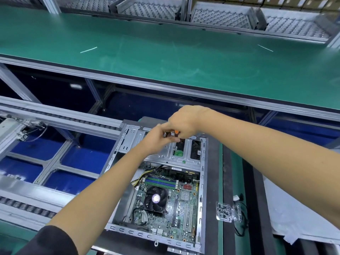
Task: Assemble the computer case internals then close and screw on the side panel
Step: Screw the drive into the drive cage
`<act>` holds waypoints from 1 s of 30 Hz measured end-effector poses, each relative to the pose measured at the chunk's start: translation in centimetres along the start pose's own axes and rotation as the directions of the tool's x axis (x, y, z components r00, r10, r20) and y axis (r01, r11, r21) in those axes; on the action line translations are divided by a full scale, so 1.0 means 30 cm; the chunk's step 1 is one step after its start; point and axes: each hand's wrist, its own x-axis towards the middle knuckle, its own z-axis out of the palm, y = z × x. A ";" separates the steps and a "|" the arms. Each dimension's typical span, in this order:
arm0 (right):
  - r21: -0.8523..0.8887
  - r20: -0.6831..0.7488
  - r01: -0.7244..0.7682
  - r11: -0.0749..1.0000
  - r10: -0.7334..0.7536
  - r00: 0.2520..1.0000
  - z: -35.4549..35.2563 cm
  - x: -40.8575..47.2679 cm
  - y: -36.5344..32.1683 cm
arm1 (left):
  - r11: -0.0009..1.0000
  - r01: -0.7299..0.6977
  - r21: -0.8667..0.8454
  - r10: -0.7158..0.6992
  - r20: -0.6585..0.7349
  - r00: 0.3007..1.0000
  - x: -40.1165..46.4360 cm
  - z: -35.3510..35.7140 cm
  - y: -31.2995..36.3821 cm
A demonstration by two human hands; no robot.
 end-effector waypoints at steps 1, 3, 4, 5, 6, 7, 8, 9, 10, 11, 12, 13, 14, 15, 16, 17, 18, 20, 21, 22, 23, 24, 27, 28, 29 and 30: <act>0.009 -0.001 0.014 1.000 -0.014 1.000 0.003 -0.001 0.002 | 1.000 -0.015 -0.019 0.015 0.019 1.000 -0.003 -0.006 0.001; 0.034 -0.008 -0.008 0.999 0.009 1.000 0.008 -0.003 0.006 | 0.999 -0.033 -0.009 0.033 0.025 0.999 -0.005 -0.007 -0.007; 0.054 -0.015 -0.041 0.998 0.041 0.999 0.009 -0.003 0.009 | 0.999 -0.031 0.025 0.030 0.012 0.999 -0.005 -0.002 -0.011; 0.086 -0.017 -0.078 0.993 0.080 0.997 0.011 0.000 0.011 | 0.998 -0.018 0.068 0.020 -0.017 1.000 -0.004 0.005 -0.014; 0.125 -0.010 -0.118 0.985 0.120 0.993 0.011 0.003 0.011 | 0.994 0.011 0.110 -0.004 -0.059 0.998 -0.002 0.014 -0.018; 0.162 0.006 -0.162 0.973 0.163 0.987 0.014 0.007 0.008 | 0.989 0.036 0.145 -0.021 -0.108 0.994 0.000 0.025 -0.019; 0.189 0.023 -0.204 0.961 0.203 0.979 0.017 0.013 0.006 | 0.985 0.048 0.163 -0.023 -0.153 0.988 0.004 0.035 -0.019; 0.205 0.040 -0.241 0.949 0.238 0.970 0.020 0.017 0.004 | 0.985 0.045 0.169 -0.015 -0.177 0.984 0.006 0.041 -0.020; 0.215 0.051 -0.268 0.939 0.263 0.963 0.022 0.021 0.003 | 0.988 0.030 0.155 -0.003 -0.174 0.985 0.006 0.043 -0.018; 0.218 0.062 -0.278 0.936 0.271 0.961 0.019 0.020 0.006 | 0.992 0.017 0.129 0.003 -0.151 0.988 0.007 0.040 -0.016; 0.220 0.077 -0.268 0.938 0.257 0.963 0.014 0.016 0.009 | 0.994 0.013 0.109 -0.001 -0.112 0.994 0.008 0.033 -0.017; 0.200 0.080 -0.234 0.951 0.222 0.972 0.009 0.009 0.014 | 0.994 0.009 0.108 -0.001 -0.071 0.998 0.007 0.022 -0.015; 0.148 0.062 -0.171 0.974 0.164 0.985 0.005 0.005 0.023 | 0.995 0.007 0.096 -0.005 -0.026 1.000 0.008 0.010 -0.010; 0.073 0.044 -0.102 0.992 0.099 0.994 0.004 0.003 0.029 | 0.998 0.013 0.056 -0.014 0.022 1.000 0.007 0.001 -0.008; 0.022 0.033 -0.052 0.998 0.052 0.998 0.003 0.004 0.031 | 1.000 0.024 -0.005 -0.024 0.077 0.997 0.006 -0.008 -0.004; 0.013 0.027 -0.033 0.999 0.033 0.999 0.005 0.007 0.027 | 0.999 0.031 -0.030 -0.027 0.124 0.992 0.007 -0.017 -0.006; 0.043 0.015 -0.039 0.998 0.038 0.999 0.009 0.011 0.022 | 1.000 0.025 -0.014 -0.022 0.147 0.989 0.009 -0.026 -0.011; 0.156 0.000 -0.118 0.981 0.119 0.993 0.021 0.020 0.015 | 0.996 -0.006 0.086 -0.006 0.134 0.991 0.006 -0.034 -0.022; 0.209 -0.001 -0.174 0.962 0.178 0.984 0.027 0.024 0.011 | 0.994 -0.006 0.106 -0.004 0.095 0.995 0.001 -0.028 -0.025; 0.246 0.001 -0.233 0.941 0.240 0.971 0.034 0.029 0.003 | 0.995 0.000 0.100 -0.004 0.046 0.999 -0.003 -0.015 -0.029; 0.266 0.009 -0.291 0.919 0.300 0.954 0.040 0.035 -0.004 | 0.994 -0.004 0.109 0.005 -0.004 1.000 -0.006 0.001 -0.028; 0.279 0.022 -0.341 0.898 0.349 0.937 0.046 0.040 -0.012 | 0.992 -0.013 0.129 0.020 -0.052 0.998 -0.006 0.019 -0.025; 0.284 0.055 -0.373 0.884 0.373 0.926 0.046 0.042 -0.016 | 0.988 -0.032 0.153 0.051 -0.121 0.991 0.002 0.047 -0.018; 0.255 0.048 -0.332 0.908 0.331 0.943 0.039 0.035 -0.007 | 0.991 -0.032 0.133 0.046 -0.102 0.994 0.006 0.042 -0.018; 0.196 0.028 -0.265 0.944 0.265 0.964 0.031 0.028 0.003 | 0.993 -0.030 0.114 0.039 -0.070 0.997 0.010 0.032 -0.019; 0.120 0.011 -0.181 0.976 0.180 0.984 0.023 0.022 0.016 | 0.995 -0.015 0.096 0.018 -0.036 0.999 0.014 0.019 -0.019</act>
